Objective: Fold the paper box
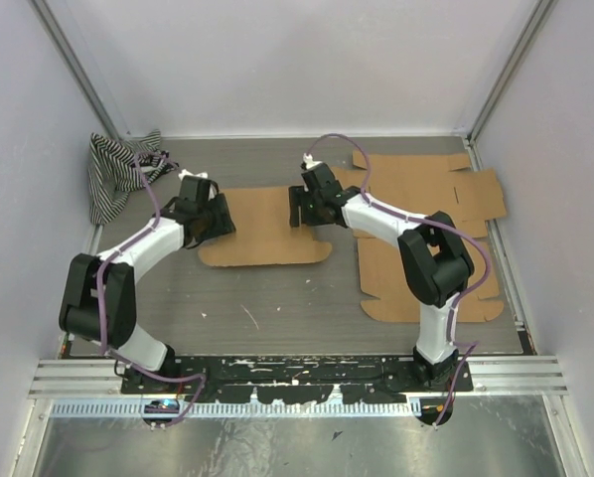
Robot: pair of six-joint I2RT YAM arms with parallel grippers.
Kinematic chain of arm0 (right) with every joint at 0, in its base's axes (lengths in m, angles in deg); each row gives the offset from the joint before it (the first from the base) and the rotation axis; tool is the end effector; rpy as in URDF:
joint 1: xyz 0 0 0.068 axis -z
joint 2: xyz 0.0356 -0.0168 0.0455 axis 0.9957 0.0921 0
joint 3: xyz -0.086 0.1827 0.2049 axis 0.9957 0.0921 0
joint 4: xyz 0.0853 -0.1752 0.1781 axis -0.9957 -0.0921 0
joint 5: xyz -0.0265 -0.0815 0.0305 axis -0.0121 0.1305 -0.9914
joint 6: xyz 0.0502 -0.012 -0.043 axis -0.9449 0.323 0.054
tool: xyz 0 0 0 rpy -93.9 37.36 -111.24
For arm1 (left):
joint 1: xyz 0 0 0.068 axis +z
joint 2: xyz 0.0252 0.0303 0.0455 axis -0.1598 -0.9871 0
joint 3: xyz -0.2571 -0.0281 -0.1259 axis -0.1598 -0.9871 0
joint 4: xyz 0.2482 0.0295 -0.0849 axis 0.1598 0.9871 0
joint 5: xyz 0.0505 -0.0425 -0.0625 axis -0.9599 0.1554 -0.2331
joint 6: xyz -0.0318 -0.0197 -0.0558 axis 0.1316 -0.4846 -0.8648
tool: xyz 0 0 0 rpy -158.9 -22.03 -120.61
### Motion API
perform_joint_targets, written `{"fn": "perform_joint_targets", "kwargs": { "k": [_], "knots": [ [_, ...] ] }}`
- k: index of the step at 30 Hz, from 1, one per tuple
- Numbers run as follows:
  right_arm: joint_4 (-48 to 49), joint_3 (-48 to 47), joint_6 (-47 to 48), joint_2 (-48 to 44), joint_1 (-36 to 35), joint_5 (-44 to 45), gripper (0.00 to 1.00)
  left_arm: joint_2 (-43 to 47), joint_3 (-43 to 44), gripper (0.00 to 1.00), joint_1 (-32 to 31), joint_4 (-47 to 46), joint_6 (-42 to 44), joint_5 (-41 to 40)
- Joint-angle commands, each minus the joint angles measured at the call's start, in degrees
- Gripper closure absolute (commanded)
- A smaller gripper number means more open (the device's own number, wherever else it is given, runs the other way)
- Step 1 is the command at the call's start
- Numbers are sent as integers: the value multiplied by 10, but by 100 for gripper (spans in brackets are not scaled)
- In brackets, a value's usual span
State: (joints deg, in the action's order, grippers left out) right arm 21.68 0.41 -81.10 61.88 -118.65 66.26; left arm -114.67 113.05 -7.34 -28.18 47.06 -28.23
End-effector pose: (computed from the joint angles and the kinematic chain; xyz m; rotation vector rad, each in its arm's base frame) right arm 0.3645 0.2446 0.2039 -0.2579 2.4433 0.4268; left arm 0.3162 -0.0929 0.2033 -0.2752 2.4552 -0.3279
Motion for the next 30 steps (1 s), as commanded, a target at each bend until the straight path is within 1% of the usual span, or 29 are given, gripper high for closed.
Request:
{"fn": "perform_joint_targets", "kwargs": {
  "k": [1, 3, 5, 7, 8, 9, 10, 11, 12, 13, 15, 17, 19, 21, 25, 27, 28, 30],
  "knots": [
    [-16, -72, -6, 16, -1, 50, 30, -31, 86, 34, 7, 36, 25, -23],
    [-33, -94, -6, 17, 3, 80, 30, -37, 115, 32, 12, 70, 26, -44],
    [-48, -105, -5, -2, 7, 122, 29, -27, 131, 30, 14, 101, 27, -82],
    [-58, -107, -2, -39, 10, 169, 29, 3, 138, 27, 15, 127, 32, -126],
    [-48, -97, 0, -66, 9, 189, 32, 27, 129, 25, 14, 128, 35, -135],
    [-24, -73, -1, -102, 8, 196, 37, 53, 107, 12, 15, 115, 36, -144],
    [-7, -43, -15, -137, 9, 195, 33, 83, 77, 1, 14, 84, 32, -147],
    [20, -7, -24, -167, 10, 174, 7, 113, 31, 2, 14, 43, 23, -143],
    [55, 56, -22, -191, 12, 115, 1, 153, -17, 2, 14, -8, 13, -123],
    [92, 94, -15, -202, 15, 57, 0, 176, -57, 2, 15, -51, 0, -98],
    [98, 121, -19, -195, 15, 3, 4, 199, -120, 0, 14, -116, -16, -40],
    [102, 142, -26, -184, 9, -26, 10, 204, -148, 7, 13, -141, -17, 5],
    [116, 161, -32, -182, -7, -6, 11, 198, -153, 12, 12, -129, -2, 12],
    [110, 160, -29, -170, -22, 16, 12, 188, -153, 12, 11, -127, 8, 13],
    [83, 140, -40, -144, -37, 32, 17, 168, -141, 12, 10, -120, 20, 9],
    [66, 134, -46, -141, -48, 51, 18, 163, -136, 12, 10, -115, 22, 11],
    [58, 132, -48, -139, -54, 62, 18, 161, -136, 15, 9, -115, 23, 13],
    [37, 125, -52, -134, -65, 84, 18, 158, -135, 16, 5, -116, 27, 14]
  ]
}}
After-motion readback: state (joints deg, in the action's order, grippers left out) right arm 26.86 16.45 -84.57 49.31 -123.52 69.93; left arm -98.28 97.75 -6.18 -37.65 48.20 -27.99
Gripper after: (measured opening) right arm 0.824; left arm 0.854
